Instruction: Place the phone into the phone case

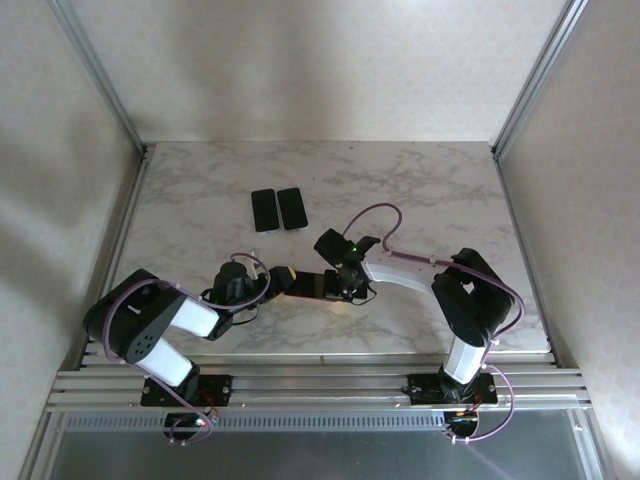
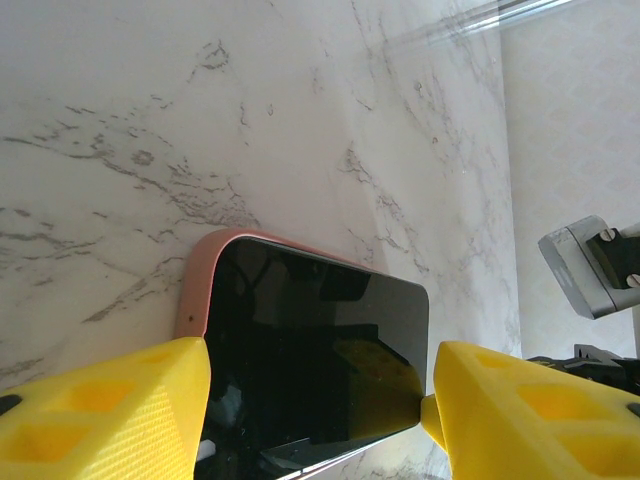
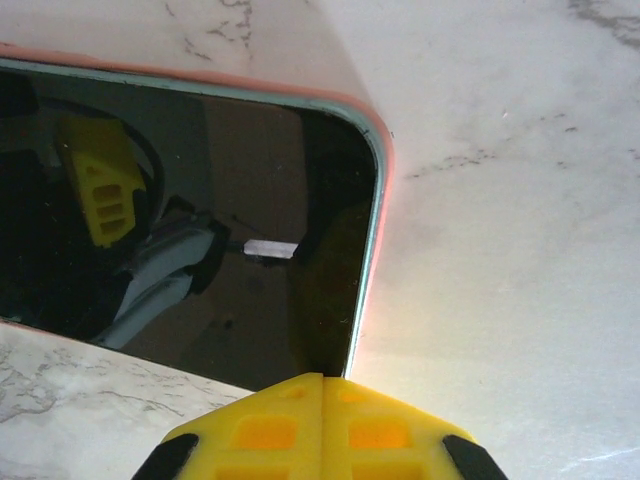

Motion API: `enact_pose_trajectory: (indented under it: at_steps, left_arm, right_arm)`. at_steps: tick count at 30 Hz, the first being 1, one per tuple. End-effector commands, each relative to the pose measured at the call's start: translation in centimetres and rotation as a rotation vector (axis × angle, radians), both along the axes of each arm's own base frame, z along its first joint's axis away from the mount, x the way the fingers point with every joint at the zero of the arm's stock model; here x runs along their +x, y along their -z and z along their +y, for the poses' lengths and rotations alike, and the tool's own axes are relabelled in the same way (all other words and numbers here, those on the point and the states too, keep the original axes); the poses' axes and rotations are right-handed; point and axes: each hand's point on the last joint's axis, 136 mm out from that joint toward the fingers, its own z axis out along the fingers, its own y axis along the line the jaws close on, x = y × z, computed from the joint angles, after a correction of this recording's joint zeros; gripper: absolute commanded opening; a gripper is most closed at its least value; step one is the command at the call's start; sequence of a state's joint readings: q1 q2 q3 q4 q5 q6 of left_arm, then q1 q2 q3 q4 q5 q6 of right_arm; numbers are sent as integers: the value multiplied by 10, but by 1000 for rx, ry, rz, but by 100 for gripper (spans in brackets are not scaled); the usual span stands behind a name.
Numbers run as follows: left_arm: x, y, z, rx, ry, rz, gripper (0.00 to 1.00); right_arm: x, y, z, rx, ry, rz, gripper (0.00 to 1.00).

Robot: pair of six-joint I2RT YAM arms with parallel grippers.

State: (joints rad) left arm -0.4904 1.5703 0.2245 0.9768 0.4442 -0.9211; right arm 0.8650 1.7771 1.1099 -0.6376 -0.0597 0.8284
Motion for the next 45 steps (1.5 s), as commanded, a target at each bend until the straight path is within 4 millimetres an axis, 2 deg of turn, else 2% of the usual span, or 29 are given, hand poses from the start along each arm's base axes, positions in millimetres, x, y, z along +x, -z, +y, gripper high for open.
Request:
enact_pose_trajectory:
  at_steps: [1,17,36,40,42,45]
  left_arm:
    - [-6,16,0,32,13,54,61]
    - [-5,17,-3,26,21,59,60]
    - [-6,17,-2,24,16,62,60]
    - [-6,17,-1,27,15,59,60]
    - [-5,16,-1,31,11,55,60]
    - [-3,15,-1,35,9,52,60]
  right_arm:
    - [-12,55,-8,-104,-32,52,0]
    - [-26,91,-13,-154,-35,131,0]
    - [-40,121,-22,-185,-21,189,0]
    - [-39,113,-22,-170,-13,175,0]
    - [-37,101,-18,-149,-13,157,0]
    - [-27,70,-7,-87,-12,104,0]
